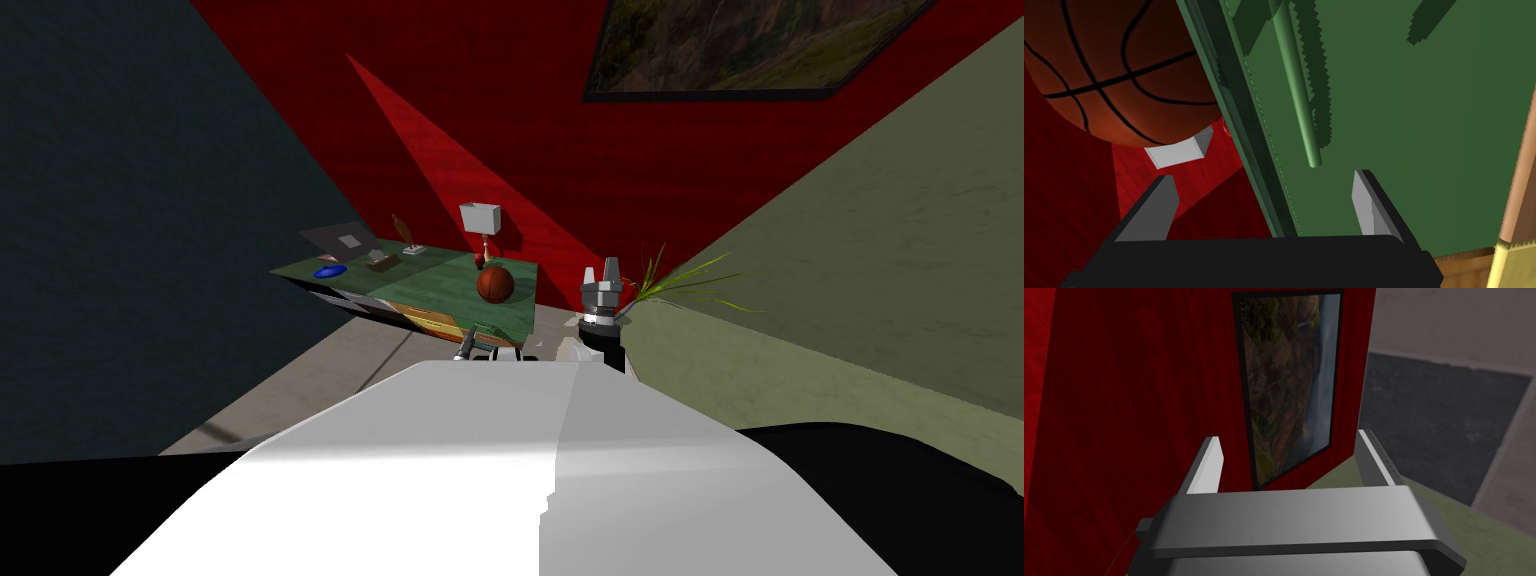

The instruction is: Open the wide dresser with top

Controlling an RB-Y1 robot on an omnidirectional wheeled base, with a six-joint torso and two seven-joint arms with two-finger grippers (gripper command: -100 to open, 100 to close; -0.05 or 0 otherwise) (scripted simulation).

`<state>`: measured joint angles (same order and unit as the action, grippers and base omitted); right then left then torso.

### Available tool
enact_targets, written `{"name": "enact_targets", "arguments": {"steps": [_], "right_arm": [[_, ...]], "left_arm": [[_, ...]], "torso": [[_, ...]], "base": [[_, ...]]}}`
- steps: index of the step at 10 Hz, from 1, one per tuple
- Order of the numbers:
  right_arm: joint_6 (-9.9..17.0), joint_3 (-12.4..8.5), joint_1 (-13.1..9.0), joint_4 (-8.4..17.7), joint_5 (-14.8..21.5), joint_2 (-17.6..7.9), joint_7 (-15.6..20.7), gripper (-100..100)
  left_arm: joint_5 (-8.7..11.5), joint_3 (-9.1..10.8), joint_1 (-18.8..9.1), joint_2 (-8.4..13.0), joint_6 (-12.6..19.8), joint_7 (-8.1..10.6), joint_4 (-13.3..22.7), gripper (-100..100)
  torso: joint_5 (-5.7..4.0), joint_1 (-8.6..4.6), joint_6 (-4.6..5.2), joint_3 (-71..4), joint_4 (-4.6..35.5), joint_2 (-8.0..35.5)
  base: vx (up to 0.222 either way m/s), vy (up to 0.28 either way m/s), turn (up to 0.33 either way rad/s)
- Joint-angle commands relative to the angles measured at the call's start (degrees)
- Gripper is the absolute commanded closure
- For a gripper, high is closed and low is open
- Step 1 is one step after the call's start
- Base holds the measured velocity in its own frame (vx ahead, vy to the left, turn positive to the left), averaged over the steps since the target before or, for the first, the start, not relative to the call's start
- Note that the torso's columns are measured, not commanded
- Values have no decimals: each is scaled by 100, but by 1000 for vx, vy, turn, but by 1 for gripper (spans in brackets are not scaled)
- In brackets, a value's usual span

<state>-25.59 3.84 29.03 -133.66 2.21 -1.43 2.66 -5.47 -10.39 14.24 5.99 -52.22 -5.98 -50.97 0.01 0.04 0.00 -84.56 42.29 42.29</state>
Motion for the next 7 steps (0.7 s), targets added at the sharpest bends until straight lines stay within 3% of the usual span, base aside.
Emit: {"name": "enact_targets", "arguments": {"steps": [1,6,7], "right_arm": [[0,0,0,0,0,0,0,0],[0,0,0,0,0,0,0,0],[0,0,0,0,0,0,0,0]], "left_arm": [[-3,-8,8,-4,11,6,-4,-100],[0,-1,-18,6,117,23,-109,-100],[0,0,-22,7,151,28,-125,100]], "torso": [[-1,-3,0,0,0,0],[-1,-2,1,-2,0,-3],[0,-2,0,0,-1,0]], "base": [[0,0,0],[0,-3,-4],[0,0,0]]}}
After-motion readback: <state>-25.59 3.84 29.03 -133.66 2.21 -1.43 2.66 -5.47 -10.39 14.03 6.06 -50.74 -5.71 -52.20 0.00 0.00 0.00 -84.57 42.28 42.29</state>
